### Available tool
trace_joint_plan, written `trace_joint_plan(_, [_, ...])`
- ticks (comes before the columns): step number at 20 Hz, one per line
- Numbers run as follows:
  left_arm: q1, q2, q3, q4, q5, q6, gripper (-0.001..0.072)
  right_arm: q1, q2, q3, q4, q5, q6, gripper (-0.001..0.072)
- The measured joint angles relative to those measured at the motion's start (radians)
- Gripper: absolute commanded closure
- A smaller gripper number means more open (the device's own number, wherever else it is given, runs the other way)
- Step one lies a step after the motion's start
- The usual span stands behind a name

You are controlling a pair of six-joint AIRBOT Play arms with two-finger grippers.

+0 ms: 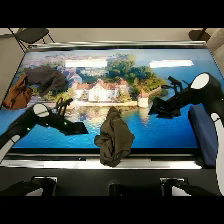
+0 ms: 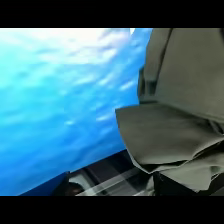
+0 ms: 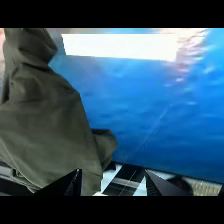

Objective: Fold the shirts.

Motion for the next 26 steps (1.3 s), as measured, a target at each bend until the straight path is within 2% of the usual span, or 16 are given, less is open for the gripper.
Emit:
trace_joint_plan(3, [-0.056,-0.028,-0.140,-0.136,0.118,0.014,0.0123,0.000,-0.018,-0.078,0.018,-0.001,-0.024,0.0206])
trace_joint_plan(7, [-0.126,-0.075,-0.207,-0.303,0.258,0.025,0.0134,0.000,-0.026,-0.159,0.028,-0.001,-0.050,0.0206])
trace_joint_plan(8, [-0.137,-0.082,-0.214,-0.332,0.285,0.025,0.0268,0.000,-0.027,-0.174,0.030,-0.002,-0.055,0.0206])
trace_joint_plan(9, [-0.147,-0.090,-0.219,-0.353,0.317,0.026,0.0432,0.000,-0.027,-0.187,0.030,-0.002,-0.058,0.0206])
trace_joint_plan(11, [-0.166,-0.102,-0.227,-0.378,0.379,0.026,0.0681,0.000,-0.027,-0.216,0.033,-0.008,-0.065,0.0204])
trace_joint_plan(14, [-0.179,-0.107,-0.231,-0.412,0.435,0.018,0.0679,0.003,-0.027,-0.285,0.066,-0.032,-0.082,0.0165])
trace_joint_plan(16, [-0.182,-0.108,-0.232,-0.423,0.453,0.011,0.0680,0.032,-0.027,-0.338,0.091,-0.069,-0.095,0.0114])
trace_joint_plan(22, [-0.183,-0.074,-0.233,-0.422,0.468,0.006,0.0681,0.182,-0.029,-0.425,0.147,-0.273,-0.110,0.0112])
trace_joint_plan(24, [-0.183,-0.060,-0.233,-0.418,0.468,0.005,0.0681,0.217,-0.029,-0.431,0.193,-0.321,-0.117,0.0163])
trace_joint_plan(25, [-0.183,-0.056,-0.233,-0.417,0.468,0.004,0.0681,0.233,-0.032,-0.434,0.211,-0.338,-0.121,0.0166])
trace_joint_plan(26, [-0.183,-0.053,-0.233,-0.417,0.468,0.004,0.0680,0.246,-0.037,-0.436,0.222,-0.352,-0.122,0.0226])
